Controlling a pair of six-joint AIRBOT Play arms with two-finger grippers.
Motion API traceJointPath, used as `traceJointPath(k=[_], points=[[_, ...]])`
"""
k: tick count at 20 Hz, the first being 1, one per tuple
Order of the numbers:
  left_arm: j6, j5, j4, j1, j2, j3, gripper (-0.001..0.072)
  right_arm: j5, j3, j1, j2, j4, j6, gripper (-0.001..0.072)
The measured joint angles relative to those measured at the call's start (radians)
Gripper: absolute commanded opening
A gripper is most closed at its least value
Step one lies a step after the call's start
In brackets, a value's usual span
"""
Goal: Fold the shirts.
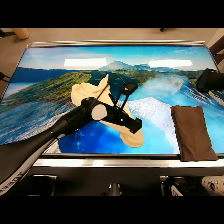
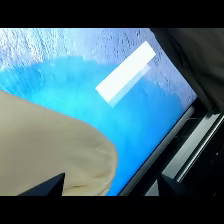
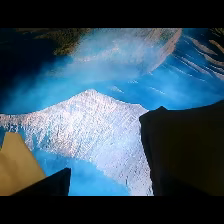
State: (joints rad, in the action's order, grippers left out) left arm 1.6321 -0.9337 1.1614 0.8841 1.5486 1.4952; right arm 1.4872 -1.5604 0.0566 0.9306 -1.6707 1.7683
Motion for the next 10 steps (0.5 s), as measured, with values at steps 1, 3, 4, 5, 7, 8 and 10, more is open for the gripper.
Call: traceJointPath(k=[1, 3, 4, 5, 7, 8, 10], points=[[0.008, -0.031, 0.051, -0.013, 0.003, 0.016, 0.0714, 0.025, 0.011, 0.0, -0.002, -0.005, 0.005, 0.0646], [0.024, -0.106, 0.214, -0.107, 0.003, 0.069, 0.0712, 0.06, 0.061, 0.0, 0.012, 0.007, 0.006, 0.0664], [0.031, -0.14, 0.277, -0.177, 0.004, 0.088, 0.0712, 0.066, 0.098, 0.0, 0.024, 0.028, 0.004, 0.0663], [0.045, -0.166, 0.323, -0.267, 0.006, 0.103, 0.0712, 0.069, 0.143, 0.0, 0.036, 0.055, -0.005, 0.0663], [0.079, -0.209, 0.346, -0.457, 0.026, 0.116, 0.0711, 0.05, 0.253, 0.0, 0.064, 0.122, -0.024, 0.0663], [0.092, -0.223, 0.322, -0.545, 0.042, 0.112, 0.0711, 0.029, 0.312, 0.0, 0.079, 0.16, -0.034, 0.0663], [0.101, -0.242, 0.225, -0.693, 0.086, 0.091, 0.0711, -0.013, 0.416, 0.0, 0.113, 0.237, -0.058, 0.0664]])
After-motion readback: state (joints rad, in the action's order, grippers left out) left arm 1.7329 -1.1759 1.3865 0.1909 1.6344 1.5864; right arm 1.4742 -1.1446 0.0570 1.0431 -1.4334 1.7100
